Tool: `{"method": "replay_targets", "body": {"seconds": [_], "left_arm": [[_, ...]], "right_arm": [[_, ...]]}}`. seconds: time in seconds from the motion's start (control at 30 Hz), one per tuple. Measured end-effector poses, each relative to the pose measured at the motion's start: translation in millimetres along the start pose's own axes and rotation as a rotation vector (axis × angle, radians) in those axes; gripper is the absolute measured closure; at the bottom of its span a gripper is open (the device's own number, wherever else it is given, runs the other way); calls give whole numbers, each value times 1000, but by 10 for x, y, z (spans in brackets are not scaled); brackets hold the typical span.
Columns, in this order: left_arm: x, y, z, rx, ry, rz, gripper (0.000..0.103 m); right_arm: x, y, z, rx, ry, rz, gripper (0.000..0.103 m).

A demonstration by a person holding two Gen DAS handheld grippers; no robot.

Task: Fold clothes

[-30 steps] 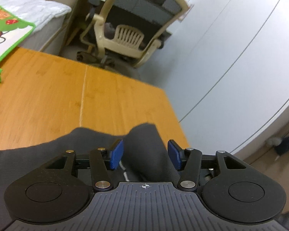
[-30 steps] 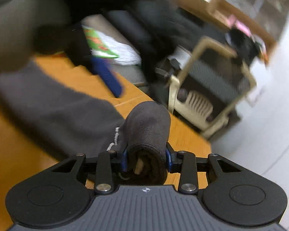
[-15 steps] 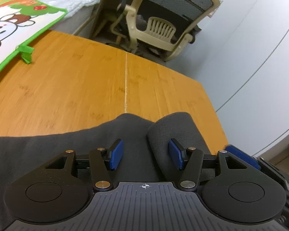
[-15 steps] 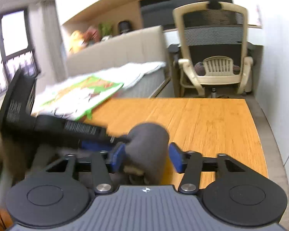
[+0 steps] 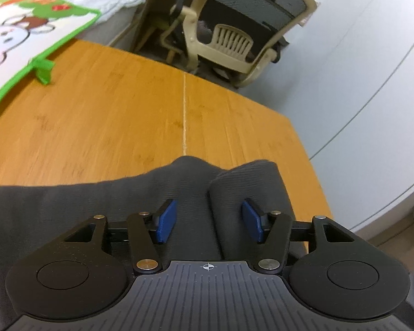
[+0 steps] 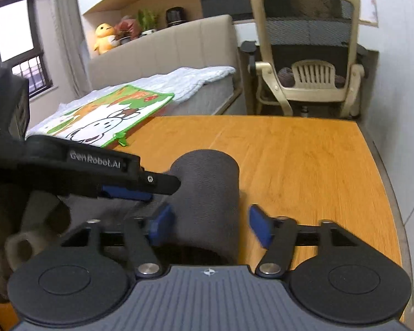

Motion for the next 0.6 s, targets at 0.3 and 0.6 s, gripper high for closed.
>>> {"method": "replay_targets", "body": {"seconds": [0.3, 0.6], "left_arm": [[-344, 56, 63, -43, -87, -33, 45], [-353, 105, -31, 3, -83, 16, 33]], "right_arm": [[-12, 456, -92, -256, -41, -32, 53], [-128, 1099, -334, -629, -111, -67, 46]]}}
Point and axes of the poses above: each gripper's, at about its wrist camera, not at the fingertips, and x roughly the way its jaws point, y to its left, z to its top, the point moved 1 cm from there along x, roughly the way its jaws point, and after that the axes turned 7 degrees about x, right-handed, at the moved point
